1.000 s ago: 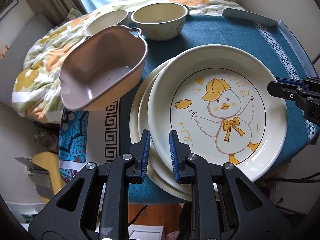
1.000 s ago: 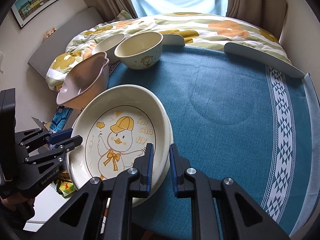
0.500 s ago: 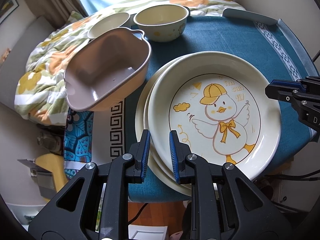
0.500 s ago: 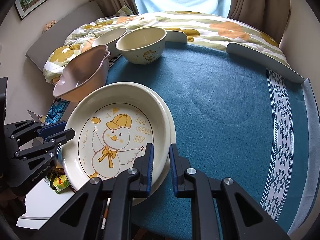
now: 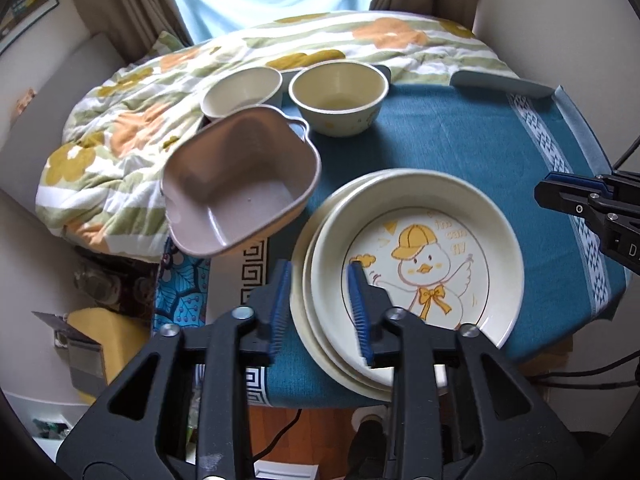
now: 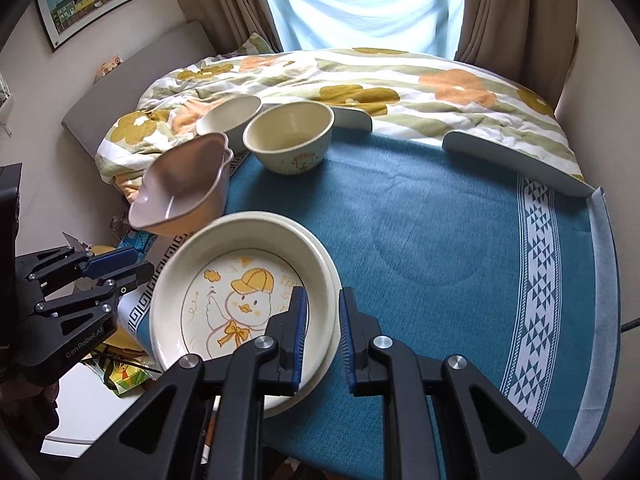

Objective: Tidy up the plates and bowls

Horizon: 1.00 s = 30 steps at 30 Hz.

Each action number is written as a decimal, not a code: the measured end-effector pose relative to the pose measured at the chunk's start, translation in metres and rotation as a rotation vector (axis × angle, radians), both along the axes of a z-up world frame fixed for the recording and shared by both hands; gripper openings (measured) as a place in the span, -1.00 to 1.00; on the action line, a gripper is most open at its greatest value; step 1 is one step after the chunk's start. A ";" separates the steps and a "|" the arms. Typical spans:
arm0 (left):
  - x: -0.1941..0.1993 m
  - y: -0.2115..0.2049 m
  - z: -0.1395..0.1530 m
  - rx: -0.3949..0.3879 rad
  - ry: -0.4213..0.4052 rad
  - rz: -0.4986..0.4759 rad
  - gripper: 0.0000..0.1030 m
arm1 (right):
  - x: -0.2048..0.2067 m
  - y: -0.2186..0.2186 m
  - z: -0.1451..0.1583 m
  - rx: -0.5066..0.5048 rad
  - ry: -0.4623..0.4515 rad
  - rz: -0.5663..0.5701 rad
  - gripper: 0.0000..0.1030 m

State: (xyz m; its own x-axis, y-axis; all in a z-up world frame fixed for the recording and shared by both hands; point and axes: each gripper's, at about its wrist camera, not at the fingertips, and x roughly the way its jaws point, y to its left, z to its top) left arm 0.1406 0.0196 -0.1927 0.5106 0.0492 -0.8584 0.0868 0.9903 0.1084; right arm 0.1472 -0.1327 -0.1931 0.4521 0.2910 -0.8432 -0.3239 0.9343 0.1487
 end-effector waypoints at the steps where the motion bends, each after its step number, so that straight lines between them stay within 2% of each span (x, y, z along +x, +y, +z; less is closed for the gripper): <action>1: -0.001 0.002 0.009 0.006 -0.024 0.021 0.74 | 0.002 -0.002 0.007 0.020 0.001 0.004 -0.70; 2: -0.003 0.004 0.019 0.012 -0.062 0.044 0.96 | 0.005 -0.004 0.014 0.039 -0.003 0.006 -0.42; 3: -0.007 0.007 0.030 0.001 -0.111 0.057 0.99 | 0.006 -0.006 0.021 0.053 -0.017 0.009 0.31; 4: -0.010 0.011 0.039 -0.018 -0.138 0.064 0.99 | 0.008 -0.008 0.027 0.067 -0.034 0.014 0.76; 5: -0.011 0.015 0.045 -0.038 -0.143 0.073 0.99 | 0.010 -0.010 0.033 0.090 -0.054 0.021 1.00; 7: -0.011 0.028 0.052 -0.076 -0.139 0.113 0.99 | 0.016 -0.012 0.043 0.131 -0.079 0.038 1.00; 11: -0.012 0.064 0.056 -0.183 -0.135 0.213 0.99 | 0.037 -0.001 0.048 0.154 -0.031 0.116 1.00; 15: -0.006 0.103 0.042 -0.296 -0.088 0.305 0.99 | 0.054 0.031 0.045 0.150 0.008 0.207 1.00; 18: 0.004 0.124 0.027 -0.335 -0.063 0.347 0.98 | 0.071 0.057 0.037 0.144 0.025 0.234 1.00; 20: 0.013 0.134 0.014 -0.365 -0.036 0.363 0.93 | 0.084 0.076 0.026 0.116 0.048 0.252 1.00; 23: 0.028 0.144 -0.007 -0.405 0.016 0.371 0.74 | 0.103 0.099 0.004 0.132 0.123 0.278 1.00; 25: 0.039 0.151 -0.022 -0.430 0.053 0.378 0.53 | 0.114 0.113 -0.011 0.127 0.155 0.289 0.99; 28: 0.056 0.159 -0.042 -0.464 0.096 0.384 0.42 | 0.127 0.129 -0.034 0.113 0.206 0.302 0.81; 30: 0.067 0.164 -0.054 -0.470 0.120 0.384 0.30 | 0.135 0.138 -0.047 0.103 0.243 0.315 0.43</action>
State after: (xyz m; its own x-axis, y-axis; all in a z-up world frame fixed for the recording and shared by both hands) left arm 0.2077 0.1836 -0.2466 0.4296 -0.1873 -0.8834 -0.3005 0.8929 -0.3354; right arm 0.2819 0.0048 -0.2399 0.1189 0.4716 -0.8737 -0.5355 0.7715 0.3435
